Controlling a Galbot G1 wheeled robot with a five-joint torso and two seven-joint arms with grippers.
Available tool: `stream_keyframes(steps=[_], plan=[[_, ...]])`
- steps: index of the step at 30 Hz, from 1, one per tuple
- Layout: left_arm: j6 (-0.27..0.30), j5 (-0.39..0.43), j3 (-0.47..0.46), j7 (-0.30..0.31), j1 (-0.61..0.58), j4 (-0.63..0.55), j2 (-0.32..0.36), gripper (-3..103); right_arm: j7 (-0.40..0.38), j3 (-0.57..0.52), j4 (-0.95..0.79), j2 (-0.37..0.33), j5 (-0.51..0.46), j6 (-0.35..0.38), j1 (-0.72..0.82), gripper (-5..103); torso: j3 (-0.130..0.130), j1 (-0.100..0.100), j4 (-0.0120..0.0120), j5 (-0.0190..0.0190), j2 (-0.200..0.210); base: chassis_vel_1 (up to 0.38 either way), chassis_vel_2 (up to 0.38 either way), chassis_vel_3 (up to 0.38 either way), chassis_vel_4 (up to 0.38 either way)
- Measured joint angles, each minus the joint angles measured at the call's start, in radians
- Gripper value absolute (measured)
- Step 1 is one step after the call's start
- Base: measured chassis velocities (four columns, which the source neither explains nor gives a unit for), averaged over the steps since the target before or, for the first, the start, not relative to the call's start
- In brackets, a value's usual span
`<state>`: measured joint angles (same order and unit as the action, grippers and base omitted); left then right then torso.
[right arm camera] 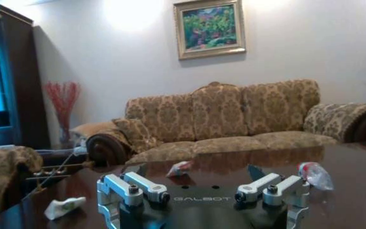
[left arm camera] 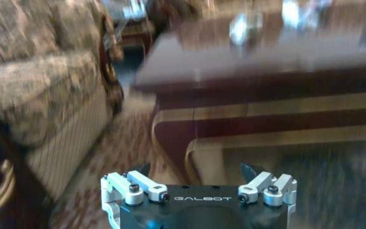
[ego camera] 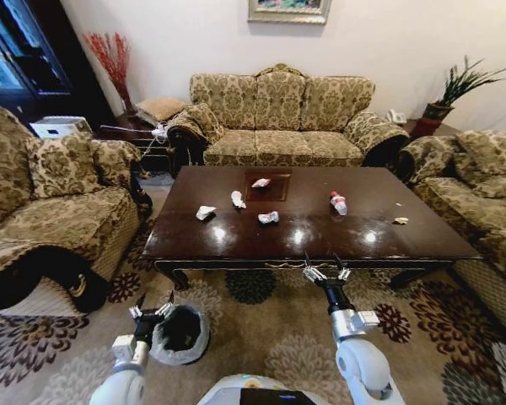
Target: Move to the front of the table and place the trash on the table into the trash bin.
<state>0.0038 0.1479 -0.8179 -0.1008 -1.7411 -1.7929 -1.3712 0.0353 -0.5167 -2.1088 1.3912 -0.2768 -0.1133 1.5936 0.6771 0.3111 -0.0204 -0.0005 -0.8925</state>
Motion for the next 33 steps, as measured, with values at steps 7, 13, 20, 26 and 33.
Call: stream_keyframes(steps=[7, 13, 20, 26, 33], plan=[[0.014, 0.001, 0.019, -0.022, 0.049, 0.193, 0.085, 92, 0.018, -0.006, -0.002, -0.001, -0.003, 0.006, 0.008, 100, 0.0, 0.0, 0.0001, 0.0002, 0.0, -0.02, -0.023, 0.02, 0.011], [0.082, 0.021, 0.053, 0.006, 0.157, 0.353, 0.127, 88, 0.017, -0.006, 0.014, -0.012, 0.002, 0.015, -0.001, 100, 0.0, 0.0, 0.0, 0.0, 0.0, 0.0, 0.0, 0.0, 0.0], [0.103, 0.055, 0.134, -0.02, 0.277, 0.506, 0.17, 88, 0.015, -0.002, 0.026, -0.001, 0.031, 0.027, 0.003, 100, 0.0, 0.0, 0.0001, 0.0006, 0.0, 0.0, 0.0, 0.0, 0.0], [0.12, 0.06, 0.223, -0.026, 0.381, 0.635, 0.187, 87, 0.013, -0.008, 0.03, -0.002, 0.038, 0.052, -0.002, 100, 0.0, 0.0, 0.0002, 0.0004, 0.0, 0.0, 0.0, 0.0, 0.0], [0.086, 0.013, 0.269, -0.029, 0.463, 0.776, 0.193, 85, 0.013, -0.012, 0.031, 0.007, 0.036, 0.06, -0.001, 100, 0.0, 0.0, 0.0001, 0.0005, 0.0, 0.0, 0.0, 0.0, 0.0]])
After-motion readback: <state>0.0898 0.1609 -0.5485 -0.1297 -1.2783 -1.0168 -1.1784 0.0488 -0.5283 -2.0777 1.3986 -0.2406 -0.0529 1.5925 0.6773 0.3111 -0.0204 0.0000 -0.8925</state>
